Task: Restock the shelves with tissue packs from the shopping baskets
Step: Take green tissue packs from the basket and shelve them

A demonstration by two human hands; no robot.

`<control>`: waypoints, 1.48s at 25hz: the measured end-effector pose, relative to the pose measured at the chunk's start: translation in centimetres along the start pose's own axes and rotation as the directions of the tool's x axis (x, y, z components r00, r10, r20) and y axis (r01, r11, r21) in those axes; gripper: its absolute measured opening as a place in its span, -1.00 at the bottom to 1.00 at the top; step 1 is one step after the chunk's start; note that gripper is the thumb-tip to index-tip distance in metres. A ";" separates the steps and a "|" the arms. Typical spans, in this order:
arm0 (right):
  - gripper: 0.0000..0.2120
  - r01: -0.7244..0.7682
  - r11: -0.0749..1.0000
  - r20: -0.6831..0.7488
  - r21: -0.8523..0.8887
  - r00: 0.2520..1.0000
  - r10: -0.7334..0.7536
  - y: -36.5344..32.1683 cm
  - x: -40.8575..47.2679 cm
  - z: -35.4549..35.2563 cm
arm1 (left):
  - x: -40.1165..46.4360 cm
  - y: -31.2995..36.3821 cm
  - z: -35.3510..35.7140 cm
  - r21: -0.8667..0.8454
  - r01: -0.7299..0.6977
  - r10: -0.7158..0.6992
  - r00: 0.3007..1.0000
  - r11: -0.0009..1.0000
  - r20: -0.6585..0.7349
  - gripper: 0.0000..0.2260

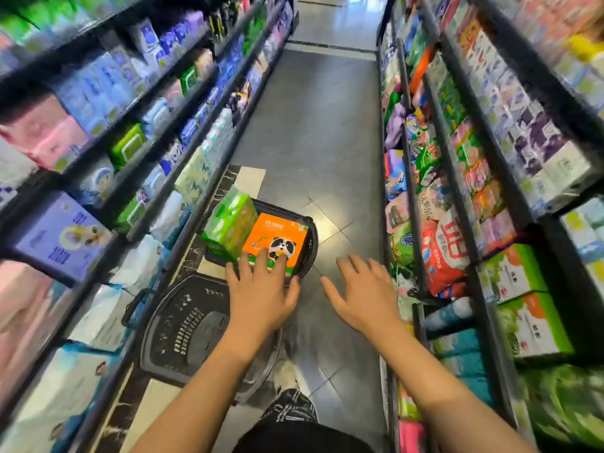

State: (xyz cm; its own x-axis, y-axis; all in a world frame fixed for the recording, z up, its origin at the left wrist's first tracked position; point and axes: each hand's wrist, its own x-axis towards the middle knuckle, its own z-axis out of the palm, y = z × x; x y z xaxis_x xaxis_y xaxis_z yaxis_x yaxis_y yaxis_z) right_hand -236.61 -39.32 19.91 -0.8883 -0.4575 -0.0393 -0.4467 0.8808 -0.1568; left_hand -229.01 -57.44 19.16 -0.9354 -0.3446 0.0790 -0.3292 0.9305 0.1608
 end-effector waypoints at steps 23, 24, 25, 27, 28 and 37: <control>-0.35 0.688 0.726 0.302 0.001 0.692 -0.656 -4.1 53.0 9.0 | 32.3 -8.7 8.4 0.163 0.743 -0.761 0.637 0.649 0.124 -0.45; -0.35 0.697 0.717 0.328 0.003 0.677 -0.659 -4.8 54.0 10.2 | 32.6 -9.9 9.5 0.165 0.753 -0.771 0.623 0.637 0.132 -0.44; -0.35 0.708 0.706 0.345 0.009 0.661 -0.667 -5.5 54.6 11.6 | 32.8 -11.5 10.7 0.169 0.760 -0.778 0.610 0.628 0.148 -0.42; -0.34 0.738 0.675 0.387 -0.002 0.623 -0.680 -7.3 55.1 15.3 | 33.6 -15.3 13.9 0.186 0.771 -0.791 0.577 0.609 0.202 -0.33; -0.34 0.759 0.651 0.411 -0.023 0.601 -0.686 -8.4 55.4 17.6 | 34.2 -17.3 15.8 0.194 0.773 -0.794 0.561 0.604 0.233 -0.27; 0.20 0.948 0.291 0.541 -0.130 0.314 -0.780 -21.3 64.0 39.8 | 37.4 -30.7 36.6 0.156 0.738 -0.702 0.522 0.656 0.485 0.24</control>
State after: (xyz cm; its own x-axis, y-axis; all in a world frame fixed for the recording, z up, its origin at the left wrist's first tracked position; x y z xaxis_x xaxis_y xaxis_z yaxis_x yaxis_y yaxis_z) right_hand -279.76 -92.20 -18.58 0.1272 -0.8967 -0.4240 -0.9858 -0.1616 0.0459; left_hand -258.58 -94.32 -18.83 -0.3194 -0.7726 -0.5486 -0.9267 0.3756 0.0106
